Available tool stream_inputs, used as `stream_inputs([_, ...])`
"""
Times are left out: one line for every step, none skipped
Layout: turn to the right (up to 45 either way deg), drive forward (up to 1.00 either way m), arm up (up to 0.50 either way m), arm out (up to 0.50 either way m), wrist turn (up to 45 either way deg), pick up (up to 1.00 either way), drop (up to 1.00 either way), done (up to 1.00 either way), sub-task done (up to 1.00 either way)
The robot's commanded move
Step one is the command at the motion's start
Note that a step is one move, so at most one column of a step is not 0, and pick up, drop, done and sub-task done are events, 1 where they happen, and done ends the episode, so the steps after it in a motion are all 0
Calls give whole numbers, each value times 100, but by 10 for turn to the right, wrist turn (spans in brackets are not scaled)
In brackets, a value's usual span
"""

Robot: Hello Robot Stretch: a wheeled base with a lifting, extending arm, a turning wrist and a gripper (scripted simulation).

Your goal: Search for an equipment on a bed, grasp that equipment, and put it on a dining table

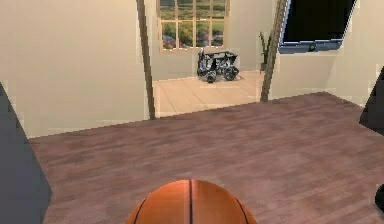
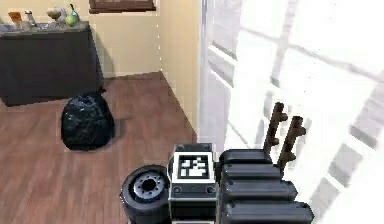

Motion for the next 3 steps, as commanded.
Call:
stream_inputs([0, 20, 0, 0, 0, 0, 0, 0, 0])
stream_inputs([-30, 0, 0, 0, 0, 0, 0, 0, 0])
stream_inputs([0, 100, 0, 0, 0, 0, 0, 0, 0])
